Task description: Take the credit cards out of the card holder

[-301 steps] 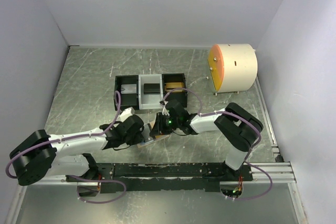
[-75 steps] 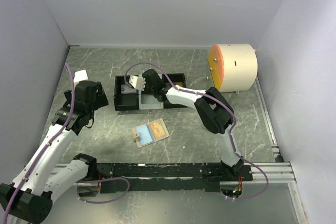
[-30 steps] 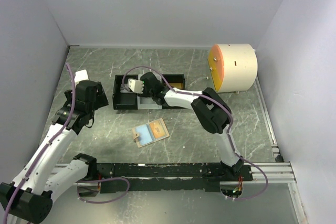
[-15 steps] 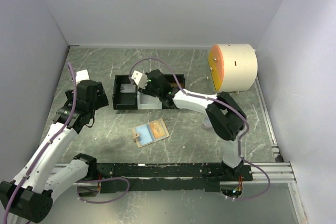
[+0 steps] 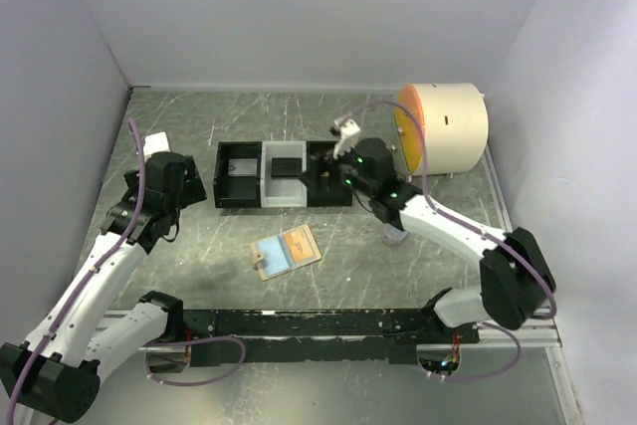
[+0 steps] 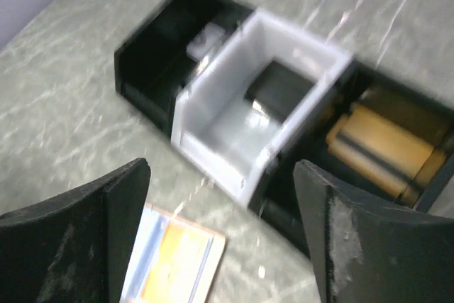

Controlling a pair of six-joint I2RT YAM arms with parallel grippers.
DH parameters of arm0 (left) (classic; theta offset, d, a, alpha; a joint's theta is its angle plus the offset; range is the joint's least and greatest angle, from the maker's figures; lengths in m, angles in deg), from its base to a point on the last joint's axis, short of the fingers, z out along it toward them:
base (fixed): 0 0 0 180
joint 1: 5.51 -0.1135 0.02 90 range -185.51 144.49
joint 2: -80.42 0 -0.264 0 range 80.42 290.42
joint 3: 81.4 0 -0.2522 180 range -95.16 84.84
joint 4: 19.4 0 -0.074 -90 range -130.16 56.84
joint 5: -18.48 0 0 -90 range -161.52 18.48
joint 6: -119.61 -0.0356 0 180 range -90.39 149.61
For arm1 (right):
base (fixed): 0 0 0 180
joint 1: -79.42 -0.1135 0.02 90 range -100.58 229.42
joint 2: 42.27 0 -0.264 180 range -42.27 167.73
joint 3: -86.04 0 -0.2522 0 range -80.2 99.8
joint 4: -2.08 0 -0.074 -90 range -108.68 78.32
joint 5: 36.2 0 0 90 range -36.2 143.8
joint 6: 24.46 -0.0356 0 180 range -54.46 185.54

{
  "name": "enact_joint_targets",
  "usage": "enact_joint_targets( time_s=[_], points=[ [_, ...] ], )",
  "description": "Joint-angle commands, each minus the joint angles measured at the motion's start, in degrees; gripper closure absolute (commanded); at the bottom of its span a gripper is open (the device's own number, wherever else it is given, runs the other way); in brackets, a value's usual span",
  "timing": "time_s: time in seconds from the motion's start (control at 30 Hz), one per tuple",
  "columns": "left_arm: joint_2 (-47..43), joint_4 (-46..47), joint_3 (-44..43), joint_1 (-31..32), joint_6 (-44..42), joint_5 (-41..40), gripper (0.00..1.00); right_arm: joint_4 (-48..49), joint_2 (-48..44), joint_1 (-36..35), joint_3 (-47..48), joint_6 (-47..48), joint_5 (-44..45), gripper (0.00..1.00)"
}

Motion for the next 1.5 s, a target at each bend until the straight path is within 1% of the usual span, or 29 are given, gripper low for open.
enact_joint_targets(
  time_s=[0.0, 0.1, 0.17, 0.3, 0.4, 0.5, 0.6, 0.67, 0.77, 1.0, 1.13, 1.2, 1.27, 1.3, 1.4, 1.47],
  points=[
    [-0.2, -0.2, -0.1, 0.1, 0.0, -1.1, 0.03, 1.3, -6.5, 3.1, -10.9, -15.9, -15.8, 0.1],
    [-0.5, -0.5, -0.2, 0.2, 0.5, -0.7, 0.03, -0.2, -8.7, 3.2, -14.4, -15.8, -17.8, 0.1],
    [-0.9, -0.2, 0.0, 0.3, 0.5, 0.5, 0.03, -2.0, -9.4, 3.2, -16.1, -16.6, -17.2, 0.1],
    [-1.2, 1.7, 0.5, 0.2, 0.1, 5.0, 0.04, -5.0, -10.2, 3.2, -18.7, -18.7, -15.9, 0.14],
    [-1.3, 2.7, 0.8, 0.3, 1.3, 14.0, 0.04, -4.9, -11.6, 3.2, -20.8, -20.2, -15.9, 0.17],
    [-2.9, 5.5, 3.2, 0.3, 4.8, 24.4, 0.1, -5.8, -12.1, 3.2, -21.7, -21.6, -15.0, 0.19],
    [-6.0, 10.0, 6.8, 0.3, 9.1, 33.9, 0.11, -7.5, -11.1, 3.2, -21.2, -22.1, -14.6, 0.19],
    [-7.8, 12.5, 9.2, 0.6, 11.7, 38.2, 0.08, -8.0, -10.1, 3.2, -20.3, -22.0, -15.1, 0.19],
    [-9.5, 14.4, 11.9, 2.0, 15.5, 41.4, 0.09, -7.4, -8.9, 3.2, -19.6, -22.2, -16.4, 0.21],
    [-10.5, 19.5, 16.3, 9.6, 22.2, 41.0, 0.13, -4.5, -6.6, 3.1, -19.0, -24.8, -19.4, 0.27],
    [-7.4, 24.1, 18.8, 17.0, 26.0, 37.0, 0.15, -3.9, -3.7, 2.5, -18.3, -26.1, -21.7, 0.39],
    [-4.5, 24.2, 18.8, 20.9, 27.8, 32.4, 0.19, -2.9, -2.4, 1.3, -18.2, -27.2, -22.4, 0.44],
    [-3.1, 22.7, 18.5, 24.1, 30.0, 27.8, 0.23, -2.2, -1.1, -0.2, -18.1, -27.6, -22.0, 0.47],
    [-2.8, 23.5, 18.7, 25.5, 30.9, 26.7, 0.24, -2.2, -0.3, -1.0, -18.0, -27.5, -21.1, 0.48],
    [-1.4, 29.4, 20.9, 27.6, 32.8, 27.0, 0.27, -3.9, 3.1, -1.7, -17.4, -27.4, -17.2, 0.52],
    [0.5, 31.0, 21.7, 28.8, 34.8, 26.9, 0.29, -4.8, 5.2, -1.7, -16.6, -26.8, -16.3, 0.55]
  ],
)
